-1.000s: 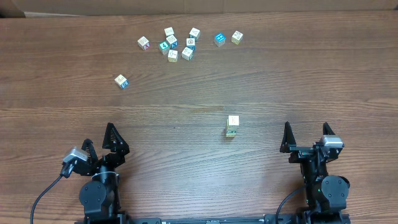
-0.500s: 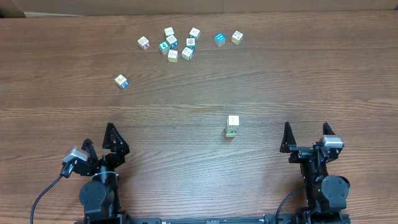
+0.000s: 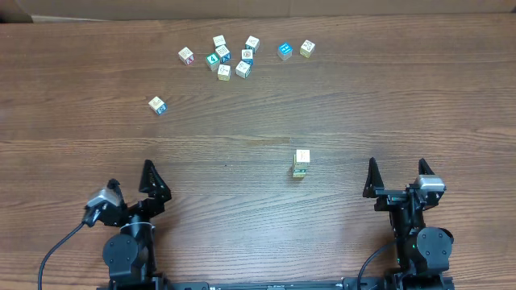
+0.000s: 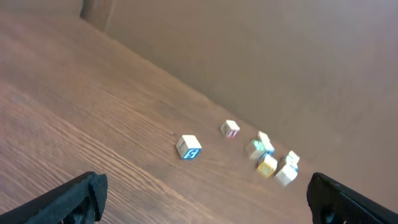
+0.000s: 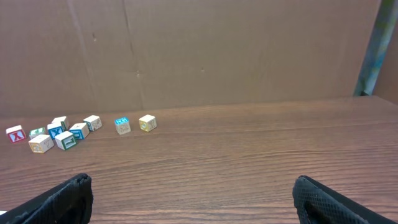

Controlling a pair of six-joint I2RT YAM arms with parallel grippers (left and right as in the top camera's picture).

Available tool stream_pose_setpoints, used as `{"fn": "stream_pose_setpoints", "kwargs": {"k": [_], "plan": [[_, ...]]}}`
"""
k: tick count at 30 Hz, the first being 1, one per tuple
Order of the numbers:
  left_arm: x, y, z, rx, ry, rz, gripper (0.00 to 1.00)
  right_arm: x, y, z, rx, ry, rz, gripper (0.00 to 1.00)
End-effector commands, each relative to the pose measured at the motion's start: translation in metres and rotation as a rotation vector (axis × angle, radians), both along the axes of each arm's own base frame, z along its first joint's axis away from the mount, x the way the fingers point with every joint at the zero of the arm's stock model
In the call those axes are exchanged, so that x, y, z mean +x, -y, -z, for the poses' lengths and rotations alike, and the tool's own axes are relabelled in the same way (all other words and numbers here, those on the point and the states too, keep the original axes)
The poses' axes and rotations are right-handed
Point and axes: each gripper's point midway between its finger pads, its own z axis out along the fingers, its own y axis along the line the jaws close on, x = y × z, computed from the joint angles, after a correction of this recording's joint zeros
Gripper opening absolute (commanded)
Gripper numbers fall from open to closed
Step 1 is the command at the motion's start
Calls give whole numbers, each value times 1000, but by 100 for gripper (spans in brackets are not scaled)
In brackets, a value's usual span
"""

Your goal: Form a tower

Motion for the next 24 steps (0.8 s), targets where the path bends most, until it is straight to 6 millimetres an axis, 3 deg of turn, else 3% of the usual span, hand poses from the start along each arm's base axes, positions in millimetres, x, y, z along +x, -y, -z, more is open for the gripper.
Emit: {"fn": "stream_pose_setpoints", "kwargs": {"k": [1, 6, 19, 24], "plan": [[2, 15, 1, 252, -45, 107, 100, 0, 0, 2, -7, 3, -2, 100], [2, 17, 1, 350, -63, 122, 99, 0, 0, 2, -7, 3, -2, 100], [2, 17, 2, 352, -64, 125, 100, 0, 0, 2, -7, 3, -2, 100], [2, 17, 1, 430, -77, 131, 100, 0, 0, 2, -7, 3, -2, 100]]}}
